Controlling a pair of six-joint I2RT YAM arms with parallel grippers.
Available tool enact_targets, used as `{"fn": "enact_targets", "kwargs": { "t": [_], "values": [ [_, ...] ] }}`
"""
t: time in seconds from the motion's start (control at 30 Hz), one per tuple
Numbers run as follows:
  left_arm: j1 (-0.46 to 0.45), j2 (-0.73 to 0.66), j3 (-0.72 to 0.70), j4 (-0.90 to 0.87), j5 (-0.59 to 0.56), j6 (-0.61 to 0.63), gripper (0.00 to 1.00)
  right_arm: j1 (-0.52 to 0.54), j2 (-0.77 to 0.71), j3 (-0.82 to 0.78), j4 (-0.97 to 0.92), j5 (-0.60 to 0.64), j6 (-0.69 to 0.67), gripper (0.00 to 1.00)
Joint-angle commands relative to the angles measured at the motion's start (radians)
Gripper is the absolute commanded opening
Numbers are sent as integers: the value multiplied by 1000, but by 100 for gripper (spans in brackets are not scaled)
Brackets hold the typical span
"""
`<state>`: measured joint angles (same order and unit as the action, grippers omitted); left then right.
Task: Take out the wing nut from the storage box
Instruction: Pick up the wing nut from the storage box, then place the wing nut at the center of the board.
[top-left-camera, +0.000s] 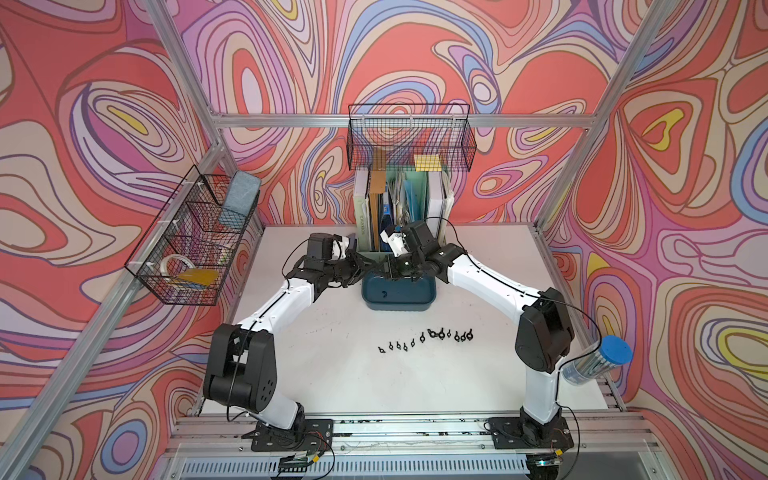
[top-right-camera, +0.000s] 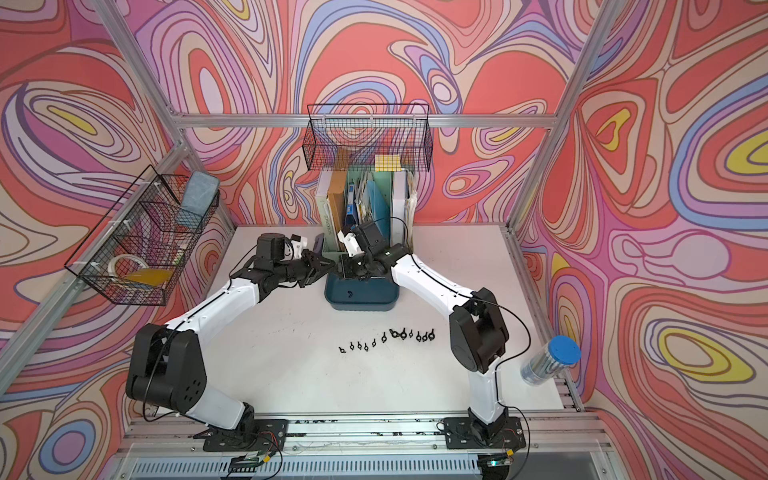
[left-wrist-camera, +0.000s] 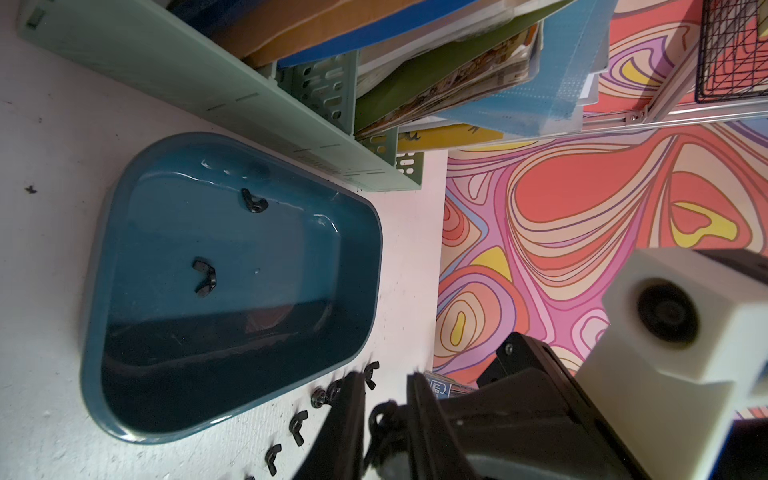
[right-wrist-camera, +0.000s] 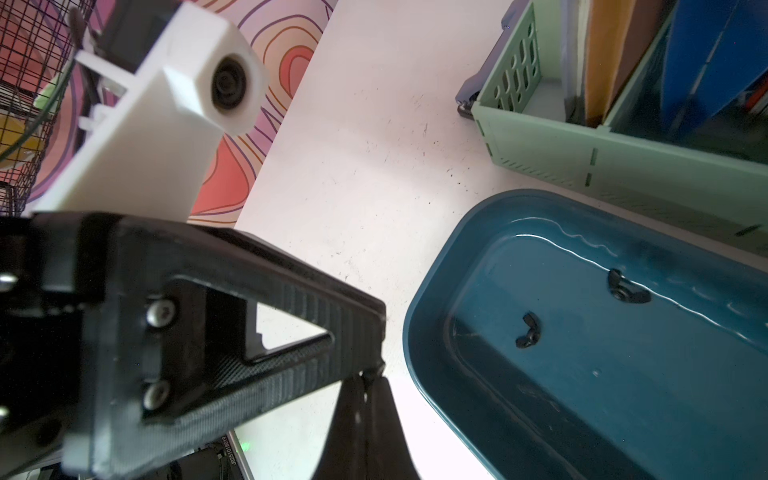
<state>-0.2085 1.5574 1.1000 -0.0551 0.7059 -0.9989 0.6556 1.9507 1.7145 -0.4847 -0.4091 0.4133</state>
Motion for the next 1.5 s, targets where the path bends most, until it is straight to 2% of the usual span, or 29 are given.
{"fn": "enact_targets", "kwargs": {
  "t": [0.0, 0.1, 0.27, 0.4, 0.53, 0.6, 0.83, 1.03, 1.13, 1.27, 1.47],
  "values": [
    [6, 13, -11, 35, 20, -1, 14, 3, -17, -2, 14, -10, 7, 2],
    [7, 12, -13, 34, 23, -2, 6, 3, -14, -1, 12, -10, 6, 2],
    [7, 7, -15, 26, 18, 2, 0, 3, -13, -3, 11, -12, 8, 3],
    [8, 0, -11, 3, 5, 21, 0, 3, -16, -14, 7, 5, 13, 16],
    [8, -15, -4, -67, -21, 74, 0, 1, -32, -40, -8, 62, 9, 48],
    [8, -27, -2, -106, -35, 104, 0, 0, -43, -56, -14, 100, 9, 58],
    [8, -88, -3, -334, -152, 267, 0, -7, -68, -103, -29, 235, 18, 80],
    [-1, -158, -49, -485, -268, 391, 0, -21, -74, -125, -41, 313, 42, 90],
    [-36, -185, -75, -557, -355, 441, 0, -25, -73, -130, -48, 348, 53, 98],
    [-133, -194, -104, -632, -475, 487, 0, -27, -72, -133, -56, 373, 62, 98],
    [-245, -180, -197, -576, -512, 432, 0, -27, -65, -136, -66, 378, 70, 98]
  ]
}}
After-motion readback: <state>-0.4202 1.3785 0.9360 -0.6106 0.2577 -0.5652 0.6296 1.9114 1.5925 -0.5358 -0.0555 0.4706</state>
